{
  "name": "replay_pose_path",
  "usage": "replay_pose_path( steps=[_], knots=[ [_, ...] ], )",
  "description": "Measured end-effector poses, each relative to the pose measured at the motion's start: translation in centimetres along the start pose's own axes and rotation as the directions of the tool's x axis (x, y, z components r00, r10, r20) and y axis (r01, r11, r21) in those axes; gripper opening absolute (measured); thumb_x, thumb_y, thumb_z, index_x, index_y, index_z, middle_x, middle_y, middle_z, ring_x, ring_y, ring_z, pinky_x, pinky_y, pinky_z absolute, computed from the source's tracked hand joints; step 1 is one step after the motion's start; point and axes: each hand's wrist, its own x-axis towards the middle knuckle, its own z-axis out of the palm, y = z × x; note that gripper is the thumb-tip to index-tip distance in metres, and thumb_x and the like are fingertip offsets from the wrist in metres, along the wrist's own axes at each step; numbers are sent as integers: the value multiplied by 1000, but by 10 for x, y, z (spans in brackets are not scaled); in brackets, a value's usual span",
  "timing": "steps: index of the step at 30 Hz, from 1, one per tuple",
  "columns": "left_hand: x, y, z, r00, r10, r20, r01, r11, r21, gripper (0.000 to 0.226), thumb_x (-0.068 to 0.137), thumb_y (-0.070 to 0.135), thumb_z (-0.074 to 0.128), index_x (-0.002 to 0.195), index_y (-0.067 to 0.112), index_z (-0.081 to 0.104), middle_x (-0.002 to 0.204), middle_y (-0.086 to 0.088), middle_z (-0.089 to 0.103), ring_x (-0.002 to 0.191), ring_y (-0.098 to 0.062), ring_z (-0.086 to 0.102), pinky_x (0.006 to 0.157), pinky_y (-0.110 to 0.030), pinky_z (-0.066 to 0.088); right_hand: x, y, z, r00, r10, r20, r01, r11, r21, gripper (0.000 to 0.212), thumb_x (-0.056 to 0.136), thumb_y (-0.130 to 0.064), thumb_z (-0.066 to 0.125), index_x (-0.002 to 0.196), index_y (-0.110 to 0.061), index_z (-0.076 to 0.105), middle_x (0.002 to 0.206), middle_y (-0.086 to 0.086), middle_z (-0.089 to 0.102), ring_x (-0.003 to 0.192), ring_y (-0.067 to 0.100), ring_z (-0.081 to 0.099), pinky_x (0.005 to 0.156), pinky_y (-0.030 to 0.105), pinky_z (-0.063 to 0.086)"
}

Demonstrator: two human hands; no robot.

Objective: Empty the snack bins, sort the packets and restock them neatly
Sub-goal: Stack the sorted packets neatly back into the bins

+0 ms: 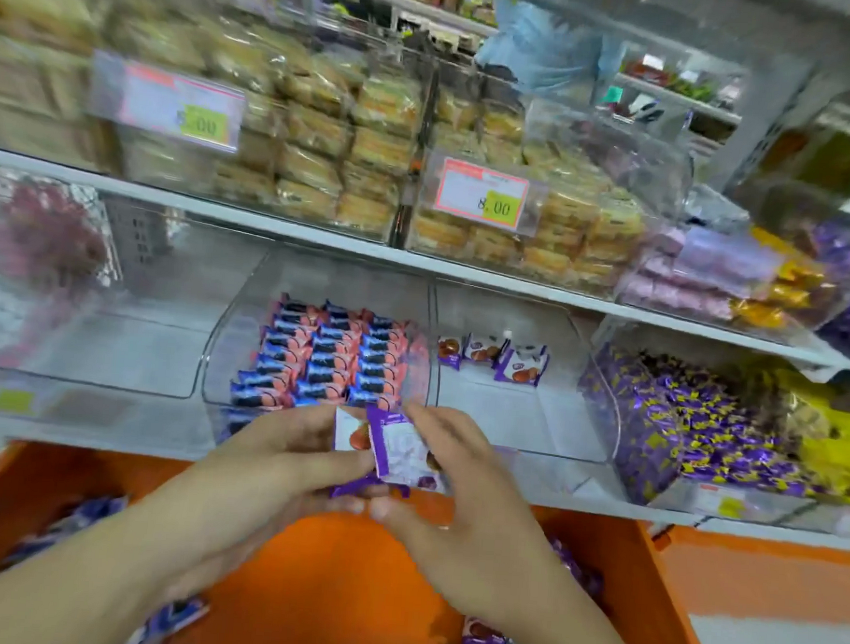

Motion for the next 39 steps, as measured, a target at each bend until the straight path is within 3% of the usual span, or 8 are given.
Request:
replay_pose_path(
  steps=[4, 8, 11, 18, 23, 27, 32, 39],
  knots=[
    [0, 5, -2, 998, -58, -10, 56, 989, -140, 31, 94, 0, 64, 123, 7, 72, 119, -19, 74, 111, -36, 72, 80, -34, 59, 5, 5, -4, 998, 55, -37, -53, 996, 69, 53, 102, -26, 66, 146, -52, 49, 131, -31, 46, 117, -9, 53, 92, 10, 46],
    [2, 14, -2, 999, -16, 44, 20, 997, -79, 62, 80, -15, 74, 129, 22, 70, 123, -10, 74, 114, -29, 71, 92, -35, 59, 8, 11, -19, 960, 267, -87, -224, 914, 337, 33, 103, -40, 62, 131, -57, 56, 116, -26, 69, 84, 8, 74, 68, 19, 58],
    [3, 15, 0, 999, -11, 53, 11, 1000, 2, 63, 81, -7, 76, 133, 27, 66, 127, -3, 73, 118, -25, 70, 105, -44, 49, 9, 18, -22, 949, 306, -69, -241, 852, 464, 26, 101, -39, 64, 126, -47, 63, 110, -10, 77, 80, 21, 77, 81, 40, 65],
    [2, 18, 8, 998, 40, -48, -33, 990, 134, 49, 92, 2, 70, 127, 37, 71, 123, 2, 75, 108, -25, 74, 101, -48, 55, 9, 36, -20, 944, 327, 34, -249, 645, 723, 40, 84, -34, 85, 121, -28, 74, 111, 9, 79, 94, 31, 77, 86, 49, 62],
    [5, 21, 15, 999, 6, -45, -13, 988, -152, 45, 102, 0, 48, 132, 24, 70, 124, -6, 75, 116, -24, 71, 96, -32, 58, 8, 40, -21, 947, 321, -30, -228, 735, 638, 34, 90, -38, 78, 122, -30, 72, 115, 2, 76, 88, 34, 76, 77, 50, 62],
    [4, 16, 16, 988, 57, -146, -56, 998, 6, 42, 105, 4, 52, 128, 33, 73, 121, 6, 76, 114, -15, 72, 89, -23, 60, 6, 36, -19, 949, 311, -56, -235, 815, 530, 20, 99, -34, 71, 118, -31, 71, 114, -4, 74, 72, 29, 73, 80, 57, 63],
    [2, 13, 21, 969, 66, -239, -28, 987, 159, 60, 80, 16, 84, 129, 46, 66, 119, 14, 71, 103, 1, 71, 76, -16, 59, 4, 28, -18, 968, 251, 8, -216, 814, 539, 17, 99, -32, 68, 114, -39, 72, 108, -17, 76, 84, 34, 75, 80, 52, 64],
    [3, 12, 23, 966, 49, -253, -13, 990, 143, 52, 65, 25, 91, 111, 40, 72, 102, 14, 77, 82, -15, 76, 69, -30, 64, 5, 32, -16, 953, 301, 38, -269, 782, 562, 23, 103, -27, 65, 118, -42, 73, 107, 1, 78, 67, 25, 62, 84, 60, 59]
  ],
)
